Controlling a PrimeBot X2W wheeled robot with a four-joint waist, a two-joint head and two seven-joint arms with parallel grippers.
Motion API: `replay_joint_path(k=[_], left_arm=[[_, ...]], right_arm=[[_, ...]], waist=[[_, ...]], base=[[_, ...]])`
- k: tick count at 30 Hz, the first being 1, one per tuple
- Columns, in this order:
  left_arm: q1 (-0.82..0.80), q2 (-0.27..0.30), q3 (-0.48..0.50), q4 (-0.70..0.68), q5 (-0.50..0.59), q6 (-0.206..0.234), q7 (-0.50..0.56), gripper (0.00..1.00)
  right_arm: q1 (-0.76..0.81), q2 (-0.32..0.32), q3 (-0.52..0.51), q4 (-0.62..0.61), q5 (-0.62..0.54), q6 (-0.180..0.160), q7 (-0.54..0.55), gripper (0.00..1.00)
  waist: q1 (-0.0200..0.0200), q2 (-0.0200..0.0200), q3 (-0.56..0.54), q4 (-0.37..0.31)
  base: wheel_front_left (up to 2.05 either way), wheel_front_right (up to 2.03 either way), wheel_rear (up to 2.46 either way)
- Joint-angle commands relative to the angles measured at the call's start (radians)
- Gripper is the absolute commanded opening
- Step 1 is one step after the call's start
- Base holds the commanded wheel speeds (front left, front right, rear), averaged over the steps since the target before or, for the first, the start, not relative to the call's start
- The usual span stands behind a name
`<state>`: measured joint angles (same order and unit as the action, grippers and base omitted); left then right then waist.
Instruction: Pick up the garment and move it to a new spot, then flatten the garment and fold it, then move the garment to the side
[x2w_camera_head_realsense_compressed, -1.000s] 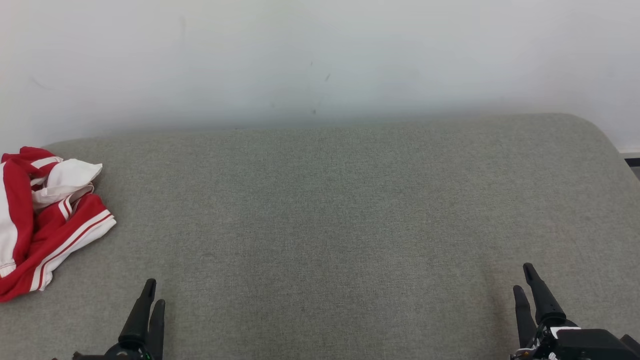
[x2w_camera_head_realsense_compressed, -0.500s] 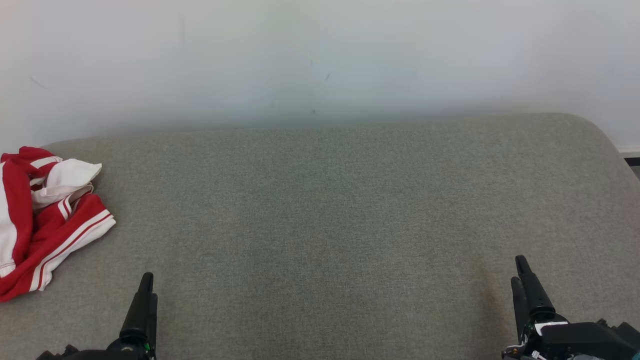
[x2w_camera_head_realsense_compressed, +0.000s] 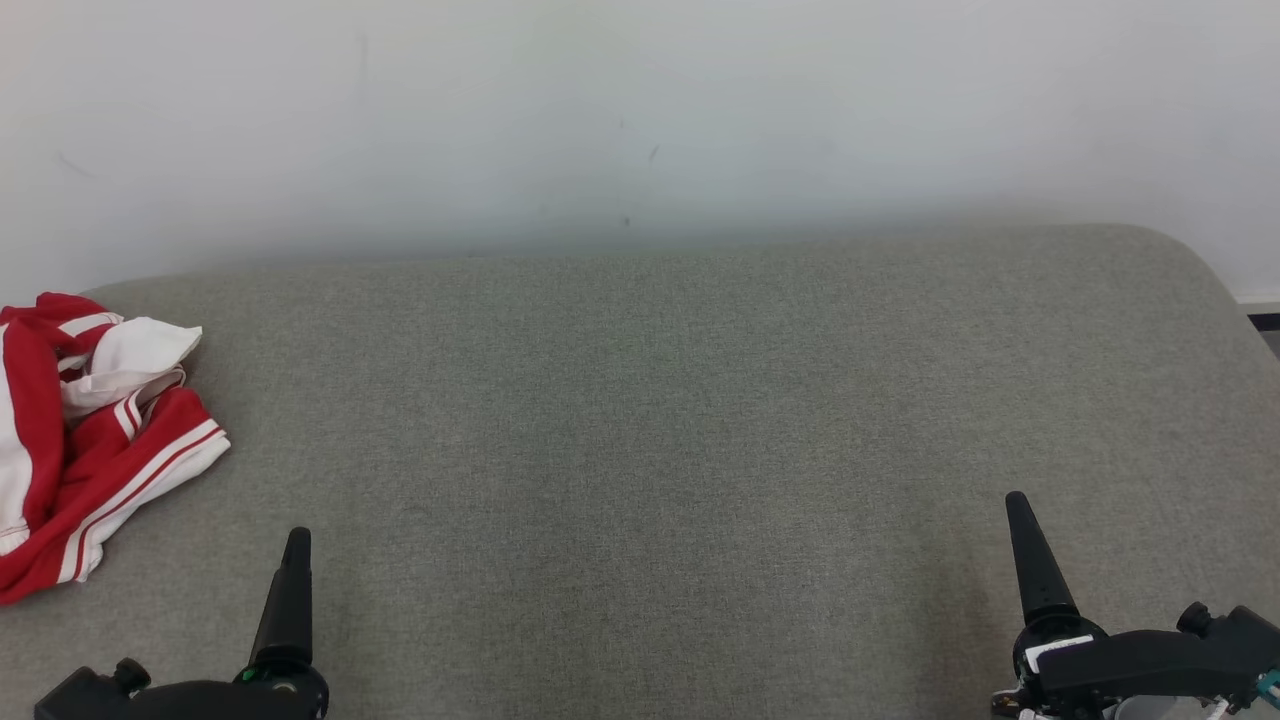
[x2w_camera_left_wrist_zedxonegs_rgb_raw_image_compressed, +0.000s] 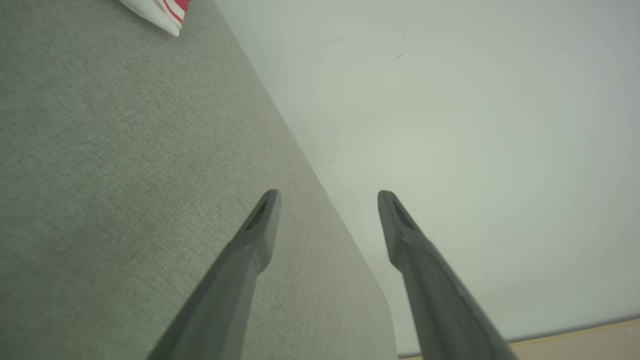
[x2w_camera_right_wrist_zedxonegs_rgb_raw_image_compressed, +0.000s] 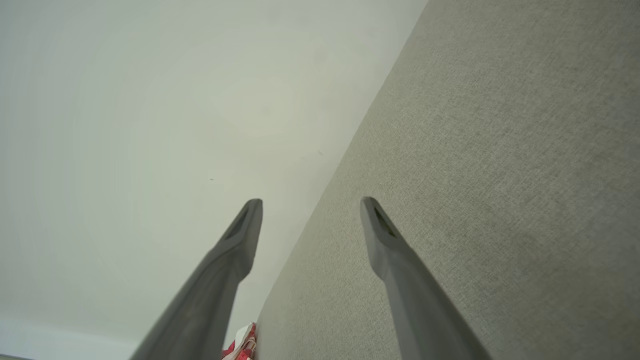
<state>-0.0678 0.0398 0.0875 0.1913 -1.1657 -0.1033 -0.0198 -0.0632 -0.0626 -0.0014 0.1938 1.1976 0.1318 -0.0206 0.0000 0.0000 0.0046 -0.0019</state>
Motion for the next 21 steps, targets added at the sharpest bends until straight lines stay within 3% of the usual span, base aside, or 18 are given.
replay_joint_path(k=[1, 12, 21], left_arm=[[-0.001, 0.006, -0.003, -0.024, 0.045, 0.005, -0.012, 1.00], [0.021, 0.011, -0.032, -0.061, 0.315, 0.015, -0.051, 1.00], [0.034, 0.018, -0.045, -0.081, 0.465, 0.032, -0.081, 1.00]], right_arm=[[-0.010, -0.010, 0.007, -0.021, -0.036, -0.001, -0.011, 1.00], [-0.003, -0.020, 0.028, -0.036, -0.253, -0.001, -0.050, 1.00], [0.002, -0.022, 0.050, -0.036, -0.422, -0.001, -0.080, 1.00]], waist=[[0.0000, 0.0000, 0.000, 0.000], [0.0000, 0.0000, -0.002, 0.002], [0.0000, 0.0000, -0.002, 0.004]], base=[[0.00, 0.00, 0.00], [0.00, 0.00, 0.00], [0.00, 0.00, 0.00]])
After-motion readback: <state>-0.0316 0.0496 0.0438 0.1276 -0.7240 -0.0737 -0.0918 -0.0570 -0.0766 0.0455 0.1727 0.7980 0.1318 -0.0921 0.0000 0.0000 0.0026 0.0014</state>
